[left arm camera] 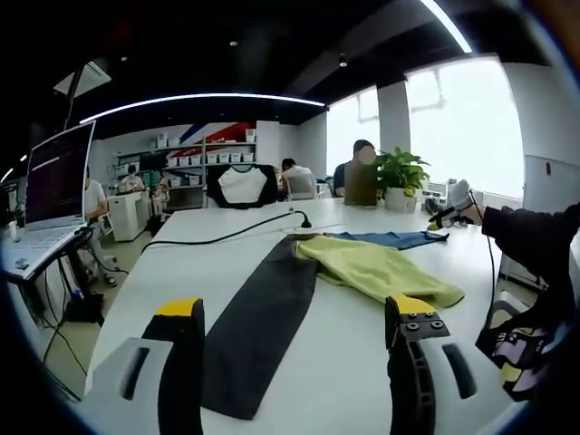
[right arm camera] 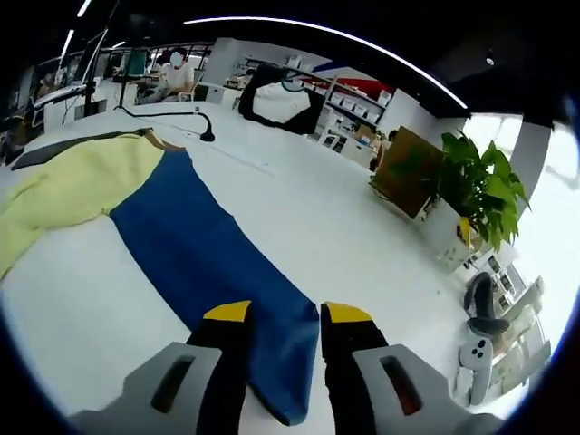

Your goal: Fold the garment on the visible template until the final outline fits inside the template.

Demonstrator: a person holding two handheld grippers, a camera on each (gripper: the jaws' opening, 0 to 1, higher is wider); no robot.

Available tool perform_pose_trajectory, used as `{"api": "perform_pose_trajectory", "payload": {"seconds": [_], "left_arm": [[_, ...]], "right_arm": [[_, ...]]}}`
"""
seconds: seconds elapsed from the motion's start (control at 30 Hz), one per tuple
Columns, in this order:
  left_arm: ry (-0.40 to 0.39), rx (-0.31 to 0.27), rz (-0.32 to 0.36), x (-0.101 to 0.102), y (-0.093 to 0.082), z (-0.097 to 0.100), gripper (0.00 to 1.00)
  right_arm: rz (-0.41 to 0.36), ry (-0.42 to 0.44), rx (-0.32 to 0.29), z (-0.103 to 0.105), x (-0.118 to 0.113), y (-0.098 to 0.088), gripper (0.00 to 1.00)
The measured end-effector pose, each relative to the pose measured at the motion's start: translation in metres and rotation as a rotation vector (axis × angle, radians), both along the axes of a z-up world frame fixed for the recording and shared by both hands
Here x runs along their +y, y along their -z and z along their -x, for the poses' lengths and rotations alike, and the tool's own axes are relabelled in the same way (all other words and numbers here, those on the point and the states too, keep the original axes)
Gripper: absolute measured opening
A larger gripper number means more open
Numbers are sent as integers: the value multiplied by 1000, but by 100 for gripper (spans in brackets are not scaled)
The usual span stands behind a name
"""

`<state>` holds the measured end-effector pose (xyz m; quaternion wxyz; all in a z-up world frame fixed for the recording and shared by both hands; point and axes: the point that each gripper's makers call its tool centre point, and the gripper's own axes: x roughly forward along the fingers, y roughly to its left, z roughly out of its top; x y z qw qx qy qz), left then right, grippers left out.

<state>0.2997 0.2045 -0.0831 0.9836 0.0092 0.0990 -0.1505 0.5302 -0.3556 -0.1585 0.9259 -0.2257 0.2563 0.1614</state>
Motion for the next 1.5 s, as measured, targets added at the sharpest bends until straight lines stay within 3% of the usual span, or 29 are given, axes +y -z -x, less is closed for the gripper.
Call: {"api": "perform_pose_trajectory", "payload": {"seconds": [0.13,0.27,0.4,0.5,0.6,0.7,0.83,0.93,1.0,1.23,1.5], "left_arm": [[-2,0,1,0,0,0,86],[-4,-1,1,1,0,0,86],[-5,2,-2,0,1,0,85],[-4,1,-1,-1,1,0,85],[-1,3,-3,-2,1,-1,85],[-1,0,0,-2,0,-1,85],[0,2,-1,0,0,-1,85],[-2,0,1,1,0,-1,85],[-4,-1,1,1,0,0,85],[-4,2,0,-1,1,-1,85],[2,3,-2,-4,1,-1,85]], "right_arm": [[-5,-8,16,6,-1,10,41],[-64,11,32,11,-6,18,41],[-72,20,54,14,-13,27,40],[-113,43,74,16,-16,31,33],[-104,37,68,17,-16,31,24],[-166,47,81,18,-16,33,17],[-185,50,80,20,-16,35,1],[-233,71,78,19,-17,34,0],[-281,102,47,16,-20,27,0],[-333,180,-27,8,-42,9,0],[-301,248,-45,3,-64,10,0]]}}
